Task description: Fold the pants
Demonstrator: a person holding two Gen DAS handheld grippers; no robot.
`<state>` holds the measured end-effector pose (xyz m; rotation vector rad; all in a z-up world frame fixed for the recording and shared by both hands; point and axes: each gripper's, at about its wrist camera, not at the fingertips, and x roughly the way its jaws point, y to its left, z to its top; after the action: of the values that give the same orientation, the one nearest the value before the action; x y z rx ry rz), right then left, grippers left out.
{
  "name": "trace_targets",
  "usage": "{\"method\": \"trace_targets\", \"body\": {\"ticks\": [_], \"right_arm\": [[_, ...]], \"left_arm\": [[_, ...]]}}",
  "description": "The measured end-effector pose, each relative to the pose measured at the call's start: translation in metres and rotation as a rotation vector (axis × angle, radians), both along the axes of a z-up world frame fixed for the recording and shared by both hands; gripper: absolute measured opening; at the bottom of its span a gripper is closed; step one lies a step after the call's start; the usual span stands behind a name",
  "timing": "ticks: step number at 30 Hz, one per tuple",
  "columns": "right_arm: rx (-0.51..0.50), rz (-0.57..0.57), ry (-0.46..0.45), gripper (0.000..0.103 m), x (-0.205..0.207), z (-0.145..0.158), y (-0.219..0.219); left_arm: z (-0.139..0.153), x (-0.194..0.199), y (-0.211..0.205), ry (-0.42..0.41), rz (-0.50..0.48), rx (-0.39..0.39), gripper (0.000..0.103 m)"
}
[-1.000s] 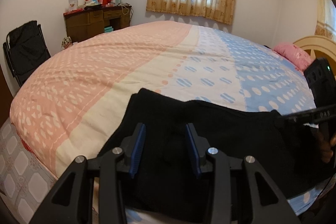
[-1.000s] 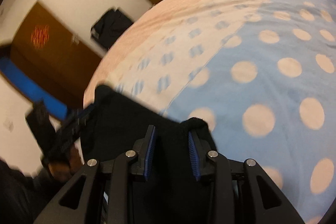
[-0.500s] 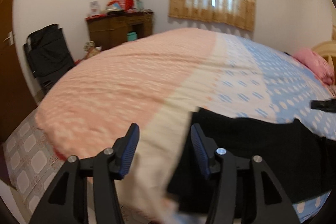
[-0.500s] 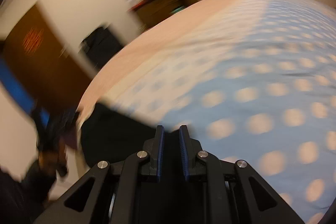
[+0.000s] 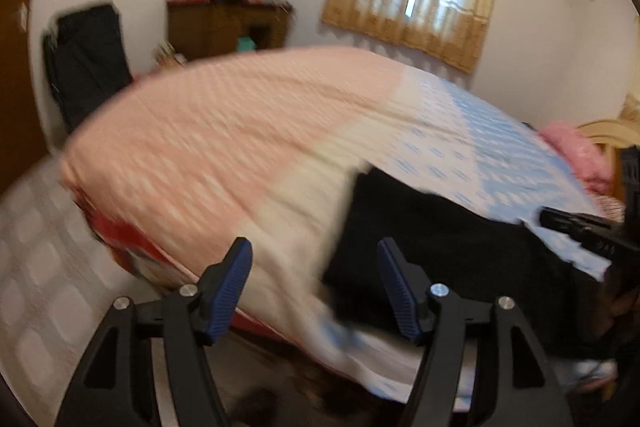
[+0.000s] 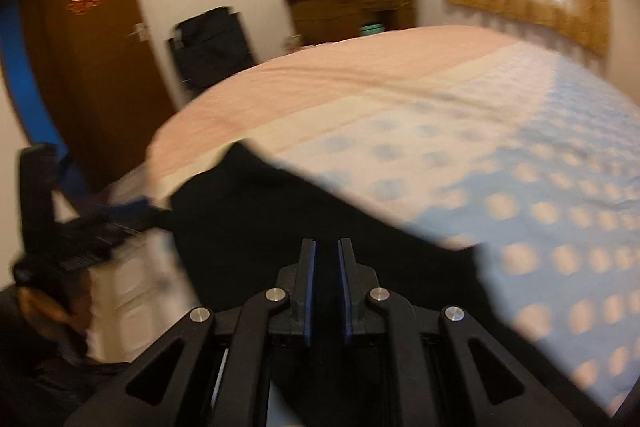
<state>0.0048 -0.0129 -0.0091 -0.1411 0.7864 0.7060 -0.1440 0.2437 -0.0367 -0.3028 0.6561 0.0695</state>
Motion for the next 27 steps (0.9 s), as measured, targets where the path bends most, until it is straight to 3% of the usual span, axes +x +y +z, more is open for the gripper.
{"method": "trace_targets", "body": {"ticks": [5,8,12,15,17,18,19,20,22,24,27], "right_arm": [[0.064,-0.016,0.131,0.011,-0.01,-0.039,0.02],[0.087,-0.019,0.224,0.011,-0.019,-0.061,0.022],[0.123,-0.034,0.223,0.011,-0.021,-0.06,0.013],[0.134,-0.048,0.224,0.011,-0.022,-0.058,0.009],[0.128,-0.054,0.207,0.011,-0.025,-0.055,0.008],[0.126,-0.057,0.197,0.011,-0.028,-0.053,0.009],[0.124,-0.061,0.185,0.011,-0.031,-0.051,0.009],[0.123,-0.066,0.174,0.011,-0.035,-0.048,0.01],[0.128,-0.077,0.158,0.011,-0.038,-0.045,0.008],[0.145,-0.106,0.142,0.011,-0.042,-0.04,-0.001],[0.185,-0.168,0.118,0.011,-0.047,-0.031,-0.02]], "left_arm": [[-0.025,0.007,-0.031,0.081,-0.036,-0.104,0.069],[-0.022,0.014,-0.034,0.08,-0.015,-0.134,0.079],[-0.022,0.019,-0.027,0.079,0.017,-0.212,0.079],[-0.021,0.019,-0.031,0.085,0.043,-0.214,0.079],[-0.02,0.02,-0.034,0.101,0.075,-0.173,0.065],[-0.02,0.022,-0.036,0.114,0.088,-0.144,0.048],[-0.02,0.025,-0.035,0.131,0.095,-0.124,0.04],[-0.02,0.027,-0.034,0.135,0.096,-0.131,0.038],[-0.02,0.031,-0.031,0.146,0.089,-0.171,0.024],[-0.019,0.034,-0.036,0.155,0.086,-0.163,0.021],[-0.011,0.035,-0.048,0.13,0.057,-0.088,0.019]]}}
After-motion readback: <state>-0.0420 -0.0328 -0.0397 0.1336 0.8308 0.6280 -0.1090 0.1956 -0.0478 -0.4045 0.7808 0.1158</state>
